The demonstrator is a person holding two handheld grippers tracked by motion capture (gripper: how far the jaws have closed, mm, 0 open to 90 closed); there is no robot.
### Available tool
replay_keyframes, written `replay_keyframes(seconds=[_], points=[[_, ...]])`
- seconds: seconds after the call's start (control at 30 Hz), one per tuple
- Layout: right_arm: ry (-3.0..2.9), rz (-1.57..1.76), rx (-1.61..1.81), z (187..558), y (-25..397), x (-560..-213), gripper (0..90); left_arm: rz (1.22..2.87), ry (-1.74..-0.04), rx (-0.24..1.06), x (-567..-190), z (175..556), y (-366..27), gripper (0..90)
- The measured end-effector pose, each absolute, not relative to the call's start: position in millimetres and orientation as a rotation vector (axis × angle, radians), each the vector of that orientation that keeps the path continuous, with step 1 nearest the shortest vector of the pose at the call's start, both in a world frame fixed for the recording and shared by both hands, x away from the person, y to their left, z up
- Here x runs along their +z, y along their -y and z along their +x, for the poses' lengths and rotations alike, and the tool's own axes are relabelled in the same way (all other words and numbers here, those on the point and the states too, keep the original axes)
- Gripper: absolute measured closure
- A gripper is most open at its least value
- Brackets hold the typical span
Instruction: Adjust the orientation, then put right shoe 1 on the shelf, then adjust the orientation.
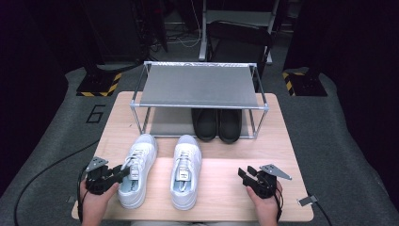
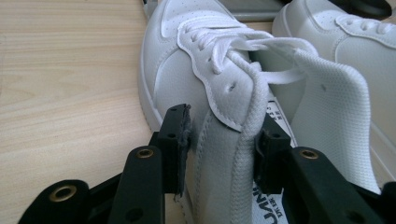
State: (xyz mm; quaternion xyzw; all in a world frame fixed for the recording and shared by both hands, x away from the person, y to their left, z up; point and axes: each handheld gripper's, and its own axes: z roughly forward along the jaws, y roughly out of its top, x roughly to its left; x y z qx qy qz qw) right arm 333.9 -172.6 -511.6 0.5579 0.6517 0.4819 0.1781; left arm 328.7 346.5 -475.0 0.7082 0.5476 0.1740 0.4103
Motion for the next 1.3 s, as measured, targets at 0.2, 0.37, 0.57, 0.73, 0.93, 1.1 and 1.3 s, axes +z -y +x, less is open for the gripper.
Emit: replay_keyframes(seconds=[0.2, 0.37, 0.57, 0.73, 0.93, 1.1, 1.3], points=[[-1.831, 1.588, 1.388, 334, 172, -511, 51.6, 1.76, -1.401, 0.426, -479, 331, -347, 59.6], [-1.821, 1.598, 1.396, 334, 172, -512, 50.4, 1.798, -1.394, 0.42, -477, 333, -347, 58.7], [-1.816, 1.606, 1.402, 334, 172, -511, 50.2, 1.84, -1.376, 0.397, -475, 335, -348, 59.6], [-1.81, 1.613, 1.413, 333, 173, -511, 50.0, 1.845, -1.394, 0.4, -474, 336, -347, 61.7], [-1.797, 1.622, 1.427, 334, 175, -513, 49.6, 1.881, -1.399, 0.505, -471, 334, -339, 73.2], [-1.786, 1.651, 1.44, 334, 175, -513, 49.6, 1.873, -1.41, 0.548, -471, 331, -336, 79.7], [-1.786, 1.648, 1.438, 334, 175, -513, 49.6, 1.837, -1.401, 0.534, -472, 326, -333, 82.2]])
